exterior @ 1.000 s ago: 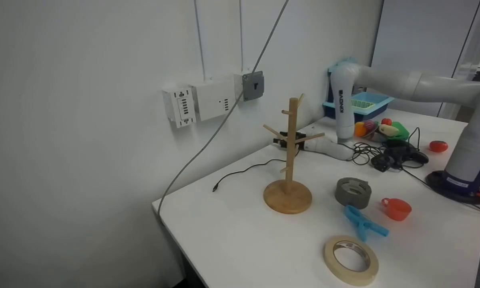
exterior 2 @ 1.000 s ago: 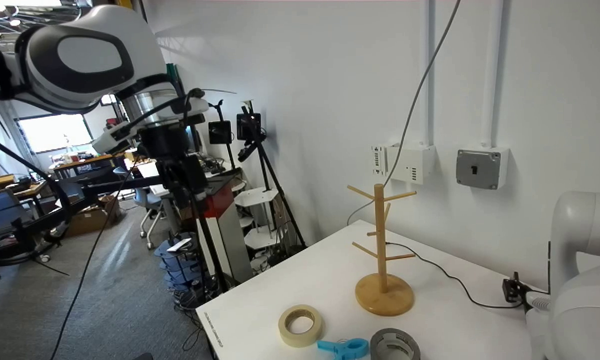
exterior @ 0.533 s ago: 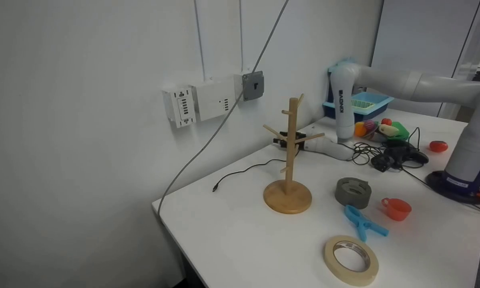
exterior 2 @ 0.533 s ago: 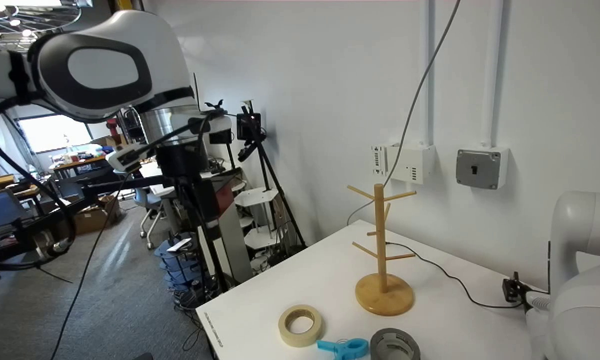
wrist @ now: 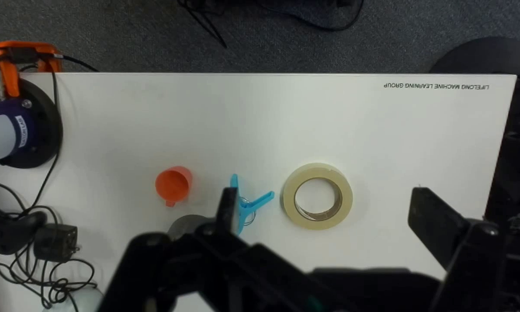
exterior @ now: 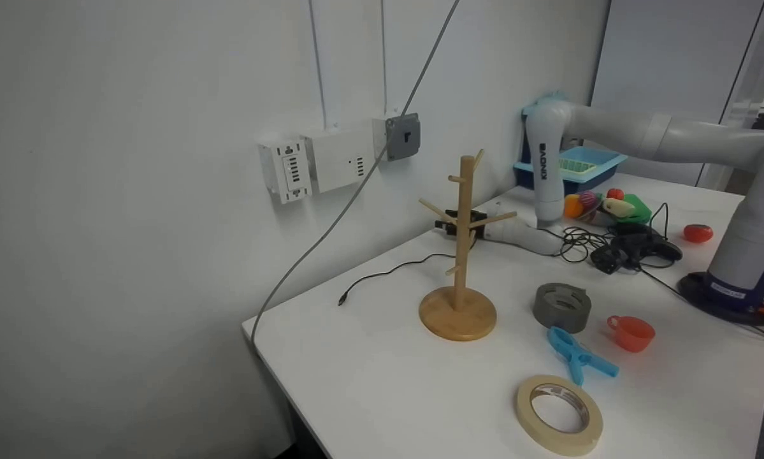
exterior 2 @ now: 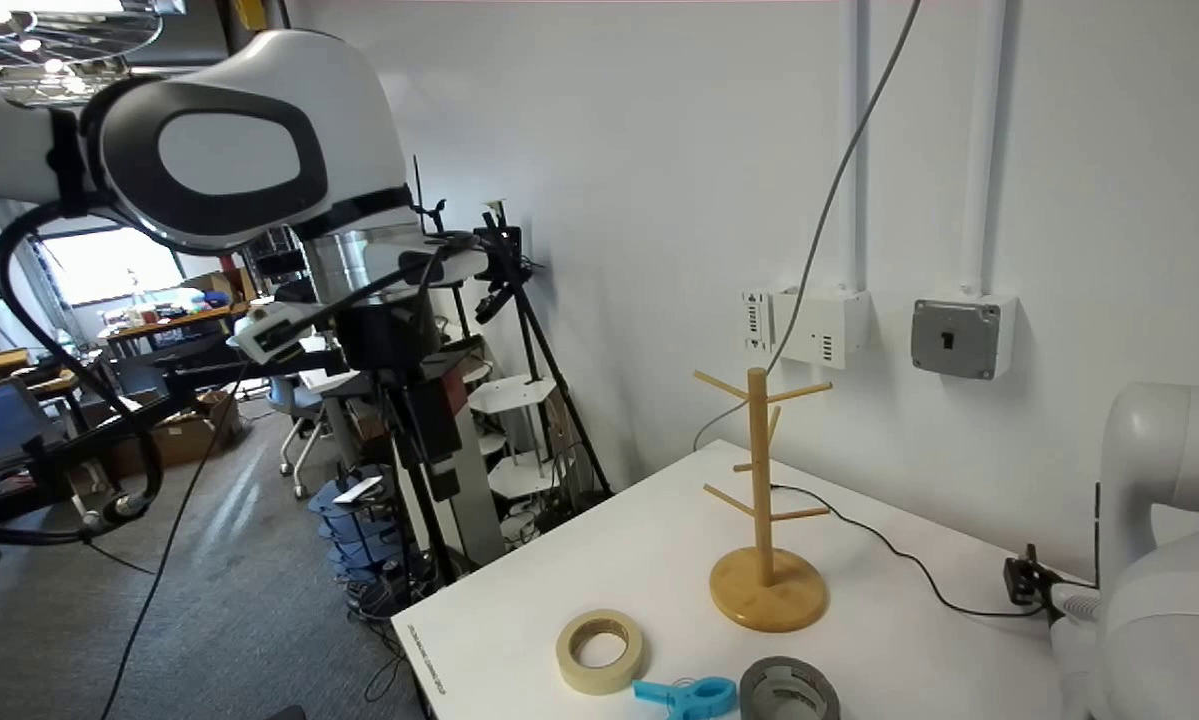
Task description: Hang the grey masking tape on the wooden rack
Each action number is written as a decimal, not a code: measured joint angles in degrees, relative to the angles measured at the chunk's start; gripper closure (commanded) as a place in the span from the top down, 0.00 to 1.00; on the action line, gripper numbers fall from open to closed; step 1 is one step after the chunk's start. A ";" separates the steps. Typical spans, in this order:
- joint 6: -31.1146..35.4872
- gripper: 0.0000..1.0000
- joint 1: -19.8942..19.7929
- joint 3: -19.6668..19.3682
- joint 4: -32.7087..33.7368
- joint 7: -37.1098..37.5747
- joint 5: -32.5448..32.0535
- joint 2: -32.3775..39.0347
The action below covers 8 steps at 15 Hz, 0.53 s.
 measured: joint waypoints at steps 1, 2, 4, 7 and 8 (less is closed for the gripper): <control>0.00 1.00 0.00 0.02 0.00 0.00 0.00 0.00; 0.00 1.00 0.00 0.02 0.00 0.00 0.00 0.00; 0.00 1.00 0.00 0.02 0.00 0.00 0.00 0.00; 0.00 1.00 -0.01 0.01 -0.01 0.18 0.00 0.33; 0.18 1.00 -0.03 -0.02 -0.01 0.38 0.00 0.62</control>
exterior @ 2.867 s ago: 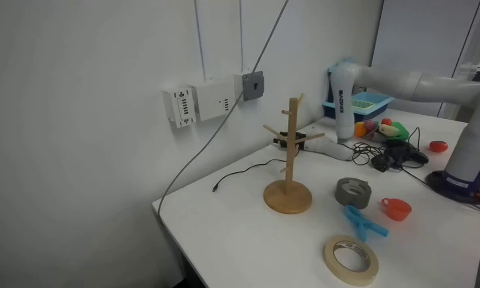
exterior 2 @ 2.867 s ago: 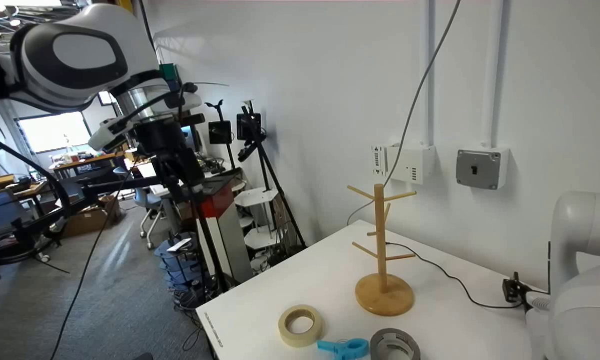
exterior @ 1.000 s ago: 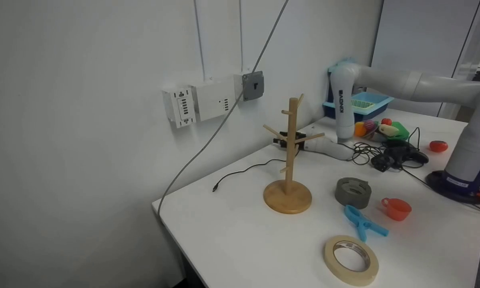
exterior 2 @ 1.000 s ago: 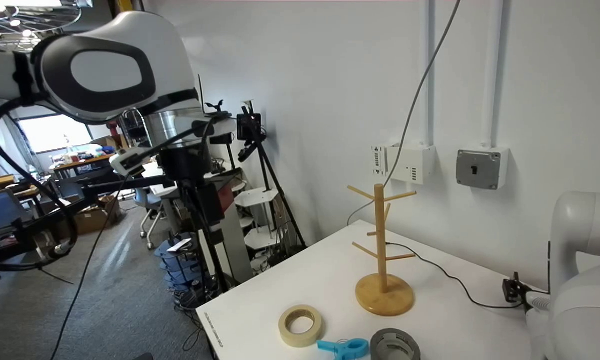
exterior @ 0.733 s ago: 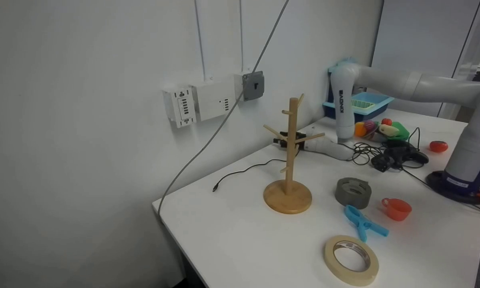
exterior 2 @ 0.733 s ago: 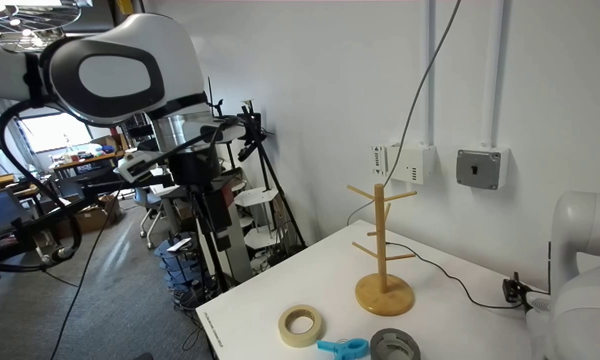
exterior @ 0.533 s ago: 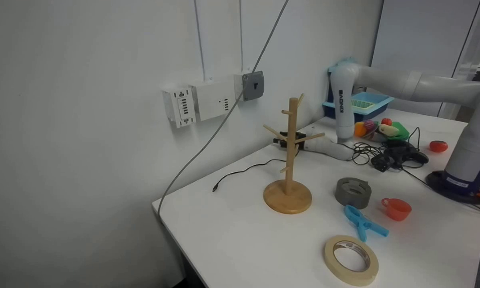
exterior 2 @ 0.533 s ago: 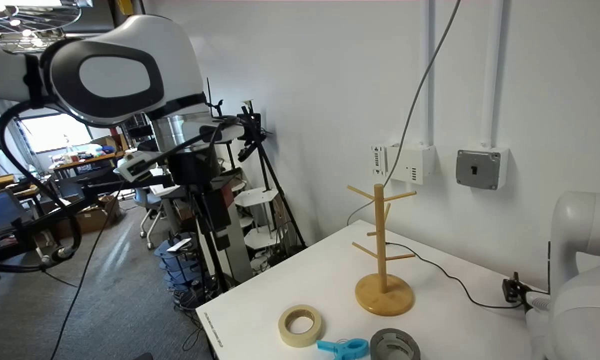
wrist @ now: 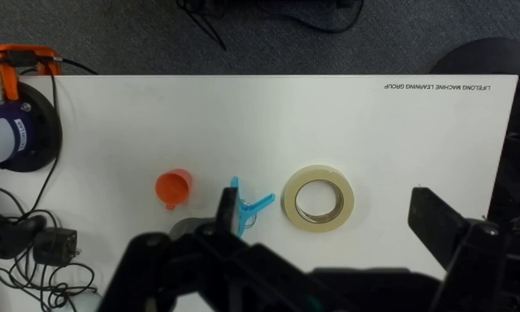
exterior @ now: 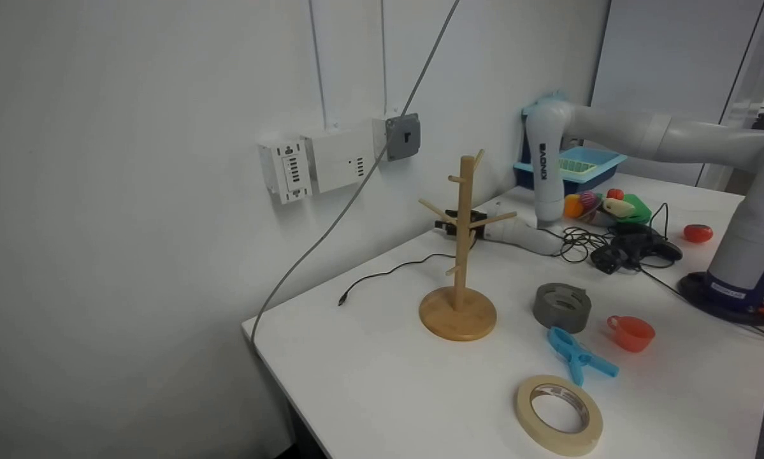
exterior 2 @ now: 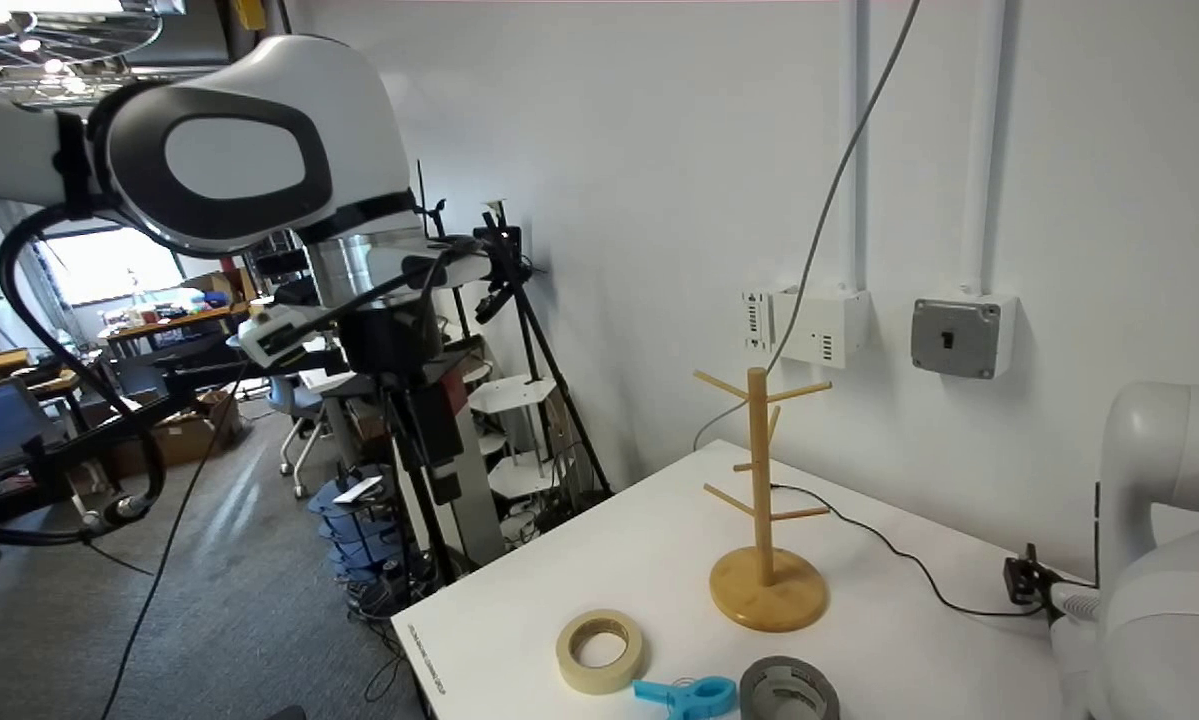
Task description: Hang the grey masking tape on the wooden rack
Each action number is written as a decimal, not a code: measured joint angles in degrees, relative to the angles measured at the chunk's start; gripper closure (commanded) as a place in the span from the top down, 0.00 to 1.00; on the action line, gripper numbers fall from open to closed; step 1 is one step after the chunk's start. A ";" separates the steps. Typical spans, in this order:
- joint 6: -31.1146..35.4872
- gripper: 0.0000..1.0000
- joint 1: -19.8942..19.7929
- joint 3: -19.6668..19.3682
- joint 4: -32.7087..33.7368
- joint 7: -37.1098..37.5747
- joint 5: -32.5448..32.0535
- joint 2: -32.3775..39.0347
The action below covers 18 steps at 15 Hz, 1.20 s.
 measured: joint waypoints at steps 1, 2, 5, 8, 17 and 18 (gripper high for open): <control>0.52 1.00 -0.05 -0.04 0.02 0.36 0.00 0.37; 1.27 1.00 -0.13 -0.09 0.09 0.78 0.00 0.82; 4.50 1.00 -0.97 -0.37 0.72 1.59 0.00 2.77; 7.81 1.00 -2.55 -1.10 1.93 1.71 -0.14 5.42; 13.57 1.00 -7.86 -5.07 6.89 2.48 -4.81 14.50; 13.79 1.00 -8.05 -5.30 7.25 2.48 -4.94 15.10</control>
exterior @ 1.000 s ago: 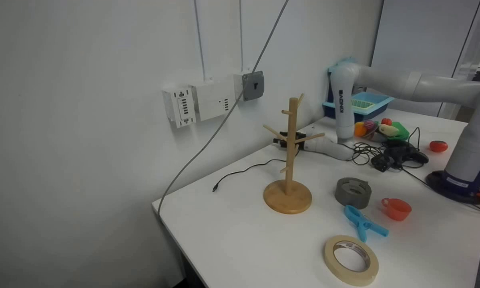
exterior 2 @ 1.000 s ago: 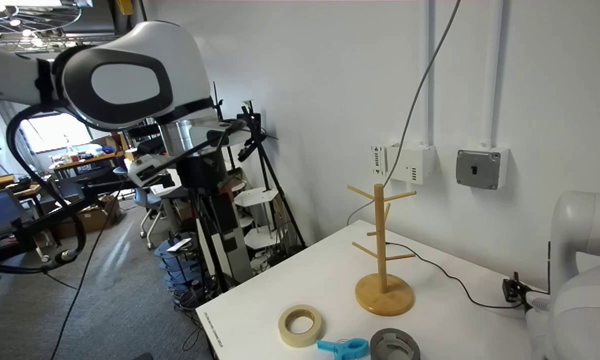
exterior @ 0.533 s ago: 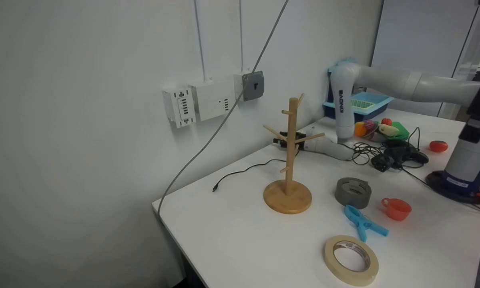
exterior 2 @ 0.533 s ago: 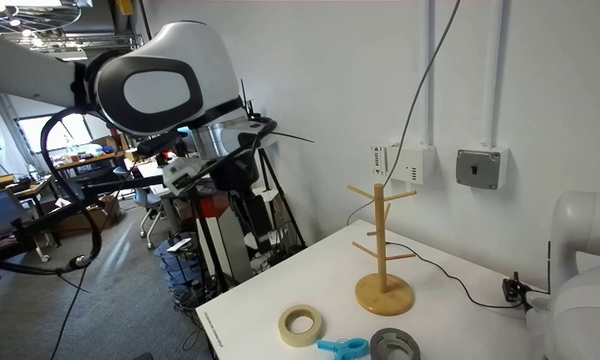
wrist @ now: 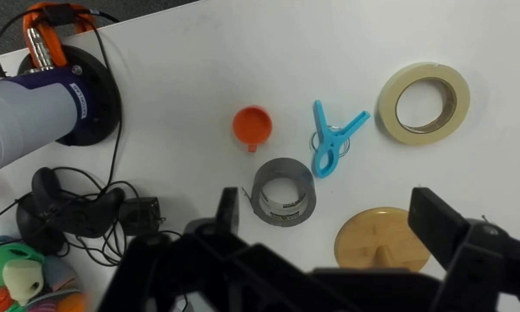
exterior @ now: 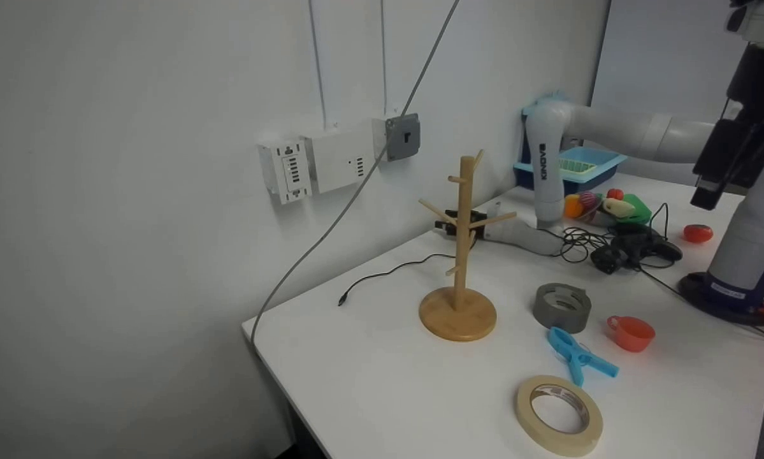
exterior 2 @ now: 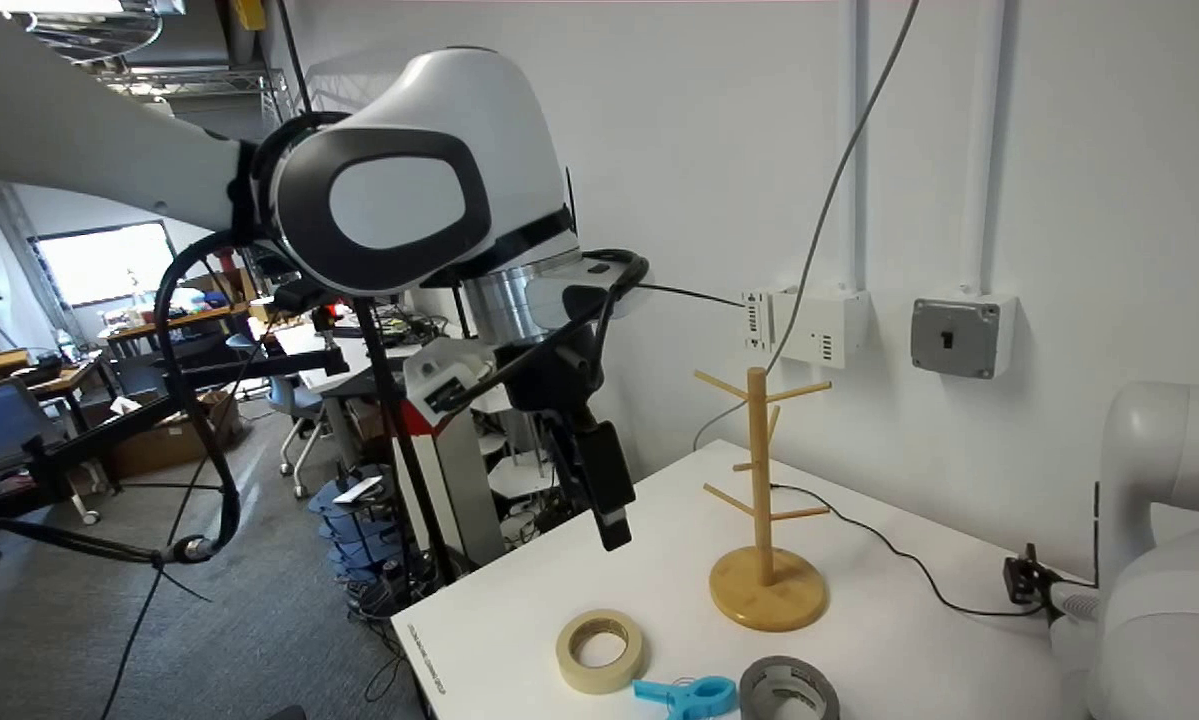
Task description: Hang the grey masking tape on the wooden rack
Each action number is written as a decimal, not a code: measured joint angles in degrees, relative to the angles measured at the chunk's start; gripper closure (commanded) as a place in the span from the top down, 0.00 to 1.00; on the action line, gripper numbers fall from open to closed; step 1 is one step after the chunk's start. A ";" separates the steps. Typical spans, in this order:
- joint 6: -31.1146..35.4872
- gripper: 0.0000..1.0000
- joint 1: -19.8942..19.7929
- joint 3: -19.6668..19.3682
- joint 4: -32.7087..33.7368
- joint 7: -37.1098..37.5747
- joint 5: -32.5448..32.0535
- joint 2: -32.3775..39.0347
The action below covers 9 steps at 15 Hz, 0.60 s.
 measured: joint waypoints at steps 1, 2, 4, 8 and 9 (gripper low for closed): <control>0.02 1.00 -0.03 -0.06 0.31 0.02 0.00 0.37; 0.02 1.00 -0.03 -0.04 0.44 0.08 0.00 0.49; 0.02 1.00 -0.03 -0.03 0.53 0.13 0.00 0.50; 0.01 1.00 -0.01 -0.09 0.42 0.14 0.00 0.67; 0.05 1.00 -0.01 -0.23 0.45 0.13 0.00 0.95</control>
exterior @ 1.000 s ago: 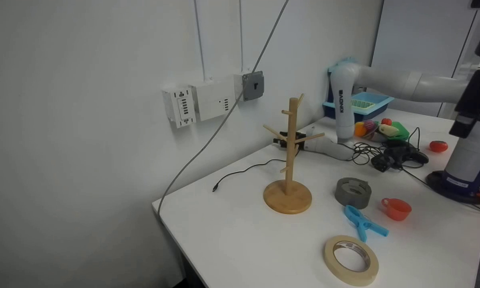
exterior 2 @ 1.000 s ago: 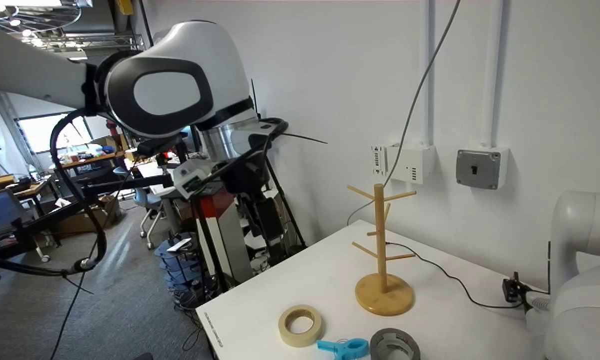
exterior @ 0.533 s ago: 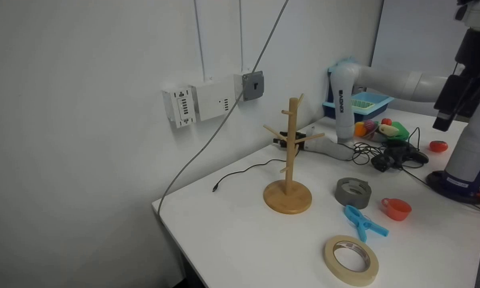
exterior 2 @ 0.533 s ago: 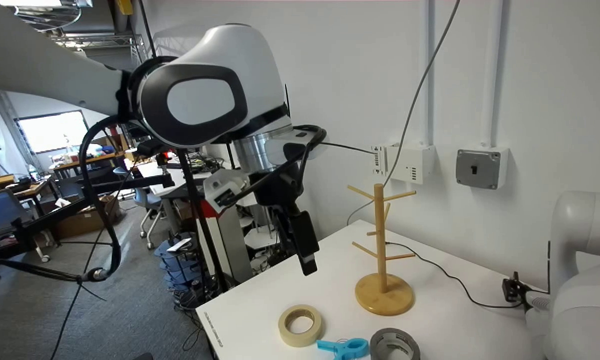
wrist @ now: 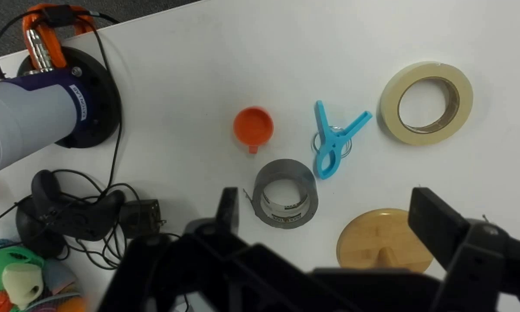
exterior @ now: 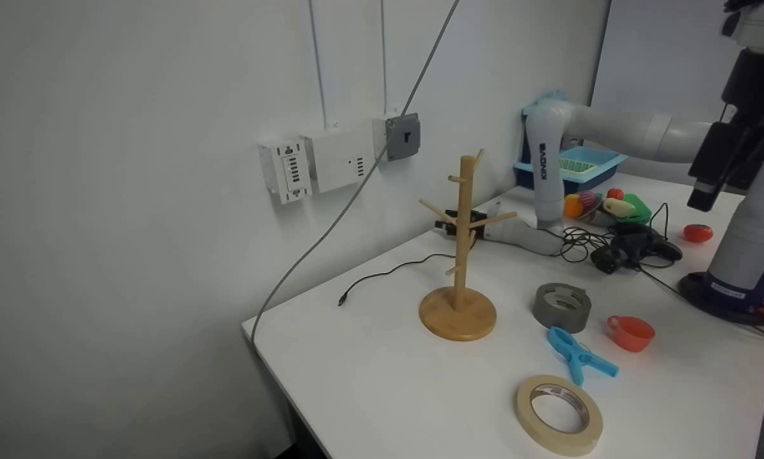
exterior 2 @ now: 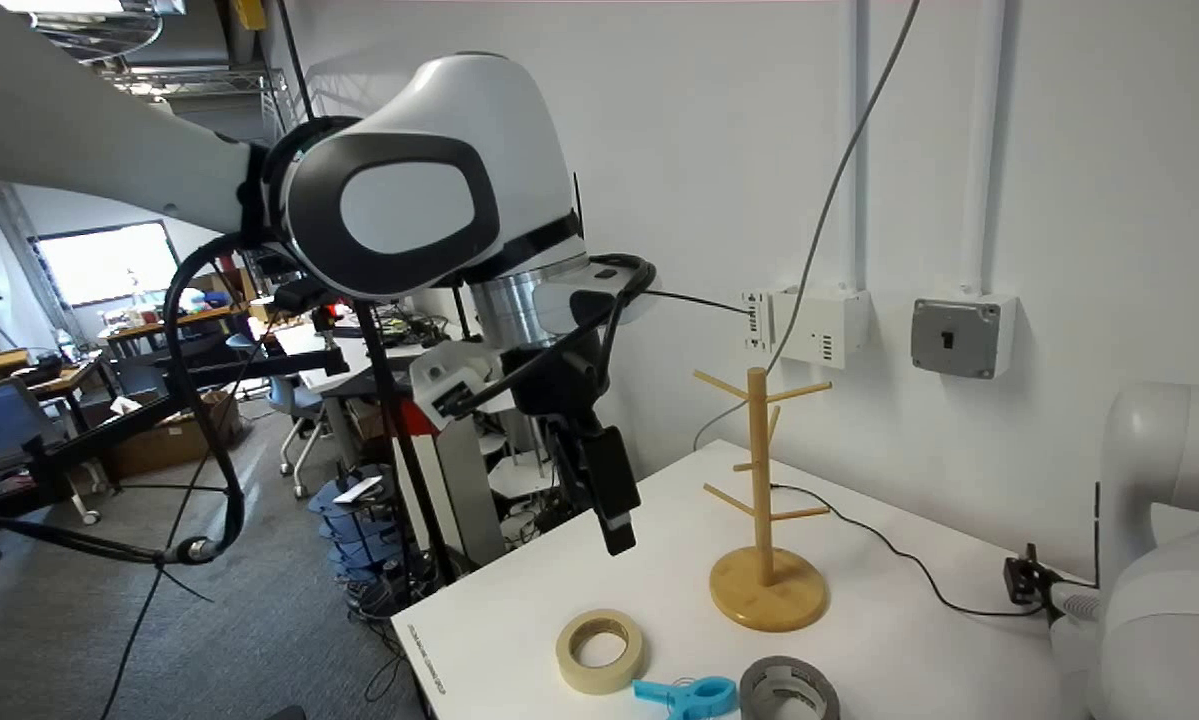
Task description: Hang the grey masking tape on the wooden rack
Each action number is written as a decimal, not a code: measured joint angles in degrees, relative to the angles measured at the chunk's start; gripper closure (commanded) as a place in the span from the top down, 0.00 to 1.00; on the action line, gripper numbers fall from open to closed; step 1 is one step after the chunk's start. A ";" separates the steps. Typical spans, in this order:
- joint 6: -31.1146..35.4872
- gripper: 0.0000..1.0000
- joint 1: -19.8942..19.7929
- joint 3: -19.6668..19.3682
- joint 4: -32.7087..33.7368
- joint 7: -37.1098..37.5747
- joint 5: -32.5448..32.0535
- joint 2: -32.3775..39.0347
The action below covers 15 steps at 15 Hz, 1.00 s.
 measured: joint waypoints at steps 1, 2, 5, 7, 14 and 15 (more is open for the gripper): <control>0.29 1.00 -0.01 -0.30 0.04 0.00 0.01 0.37; 0.97 1.00 -0.02 -0.75 0.10 0.00 0.02 0.88; 3.78 1.00 -0.16 -2.76 0.58 -0.28 0.25 3.48; 5.65 1.00 -0.31 -4.10 1.13 -1.08 0.53 6.00; 8.26 1.00 -0.35 -5.54 5.92 -4.66 2.22 15.61; 8.26 1.00 -0.35 -5.54 6.54 -4.66 2.28 16.23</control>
